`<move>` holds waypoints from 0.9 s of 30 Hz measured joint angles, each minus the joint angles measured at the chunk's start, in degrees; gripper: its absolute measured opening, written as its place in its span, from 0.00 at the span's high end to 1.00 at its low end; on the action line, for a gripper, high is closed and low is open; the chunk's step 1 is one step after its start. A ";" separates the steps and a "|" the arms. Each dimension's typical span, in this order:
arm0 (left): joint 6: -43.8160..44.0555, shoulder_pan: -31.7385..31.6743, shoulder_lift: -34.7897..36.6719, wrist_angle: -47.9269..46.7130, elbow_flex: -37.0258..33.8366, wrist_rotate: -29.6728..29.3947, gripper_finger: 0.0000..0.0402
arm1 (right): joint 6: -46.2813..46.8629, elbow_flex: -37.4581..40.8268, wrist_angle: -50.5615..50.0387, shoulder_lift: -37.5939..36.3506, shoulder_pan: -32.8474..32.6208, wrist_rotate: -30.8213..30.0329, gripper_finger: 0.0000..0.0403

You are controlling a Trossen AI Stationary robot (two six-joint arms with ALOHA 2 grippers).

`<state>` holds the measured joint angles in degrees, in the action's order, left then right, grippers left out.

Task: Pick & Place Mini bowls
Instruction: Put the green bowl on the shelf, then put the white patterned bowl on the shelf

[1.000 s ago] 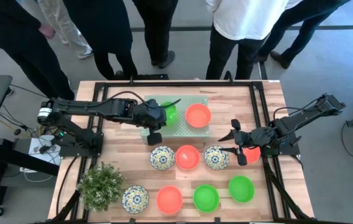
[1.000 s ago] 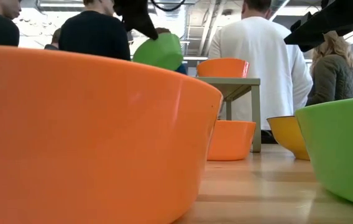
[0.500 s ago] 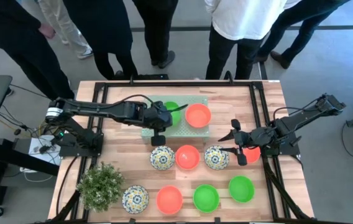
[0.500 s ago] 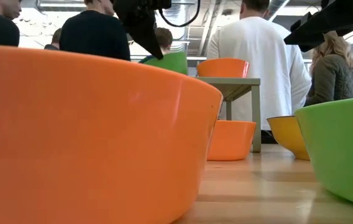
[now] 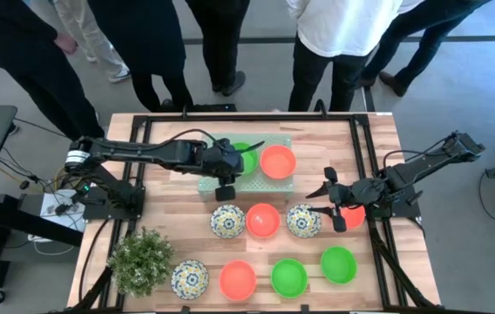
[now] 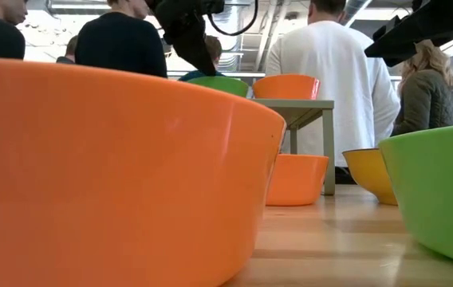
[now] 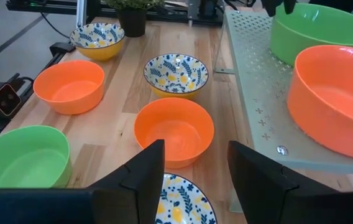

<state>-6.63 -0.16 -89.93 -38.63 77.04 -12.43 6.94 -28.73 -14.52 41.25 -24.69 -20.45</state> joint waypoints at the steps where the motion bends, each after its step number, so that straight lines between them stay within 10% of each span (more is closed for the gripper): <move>1: 0.00 0.10 0.09 0.34 0.00 0.00 0.76 | 0.00 0.00 0.02 0.00 0.00 0.00 0.57; 27: 17.80 18.75 0.50 2.70 0.02 4.01 0.74 | 0.02 0.00 -0.02 0.00 0.00 0.00 0.57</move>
<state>11.17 18.59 -89.43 -35.93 77.06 -8.42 6.96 -28.73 -14.55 41.25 -24.69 -20.45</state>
